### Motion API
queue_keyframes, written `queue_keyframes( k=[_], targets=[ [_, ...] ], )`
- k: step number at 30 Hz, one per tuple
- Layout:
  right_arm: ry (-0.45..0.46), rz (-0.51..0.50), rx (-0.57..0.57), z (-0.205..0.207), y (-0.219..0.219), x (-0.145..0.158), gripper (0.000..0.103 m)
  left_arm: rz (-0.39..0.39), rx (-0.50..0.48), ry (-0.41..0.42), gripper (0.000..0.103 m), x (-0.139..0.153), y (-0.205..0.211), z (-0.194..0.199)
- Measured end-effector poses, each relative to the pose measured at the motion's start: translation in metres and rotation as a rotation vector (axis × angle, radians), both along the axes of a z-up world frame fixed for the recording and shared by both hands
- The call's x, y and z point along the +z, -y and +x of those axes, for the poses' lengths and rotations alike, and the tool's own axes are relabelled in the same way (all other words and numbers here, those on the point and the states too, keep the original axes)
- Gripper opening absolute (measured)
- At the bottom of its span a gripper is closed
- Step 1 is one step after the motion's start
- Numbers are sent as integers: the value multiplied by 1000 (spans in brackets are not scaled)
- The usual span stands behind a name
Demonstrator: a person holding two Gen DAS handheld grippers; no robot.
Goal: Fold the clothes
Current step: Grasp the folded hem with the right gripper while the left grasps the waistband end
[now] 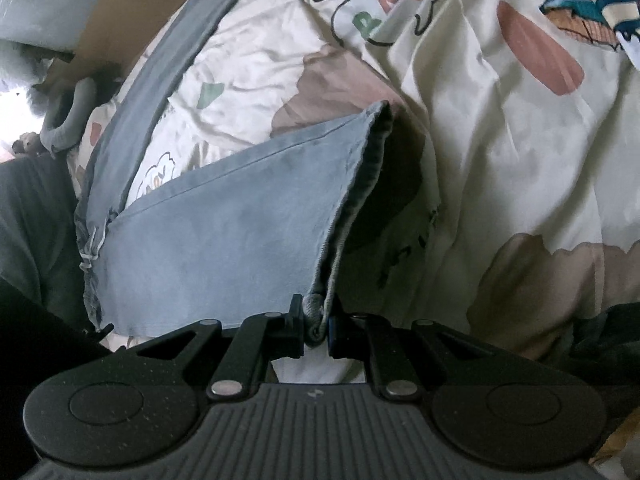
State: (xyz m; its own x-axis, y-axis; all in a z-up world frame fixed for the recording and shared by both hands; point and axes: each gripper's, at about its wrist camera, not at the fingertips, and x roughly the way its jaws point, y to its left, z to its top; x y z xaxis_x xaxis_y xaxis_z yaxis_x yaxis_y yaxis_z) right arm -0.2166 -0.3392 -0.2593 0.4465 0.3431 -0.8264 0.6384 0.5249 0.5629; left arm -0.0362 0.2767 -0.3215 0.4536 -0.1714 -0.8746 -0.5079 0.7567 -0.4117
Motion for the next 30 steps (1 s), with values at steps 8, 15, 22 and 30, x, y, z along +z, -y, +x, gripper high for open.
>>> queue_keyframes(
  k=[8,15,22,30],
  targets=[
    [-7,-30,-19,6,7,19,8,-53,73,14,36,-15,-11,-13],
    [14,-42,-39,8,14,28,9,-116,154,64,32,-16,-26,-23],
    [1,-49,-31,7,12,31,9,-222,277,160,47,-18,-37,-23],
    [-8,-55,-34,10,11,33,9,-284,389,181,37,-36,-51,-13]
  ],
)
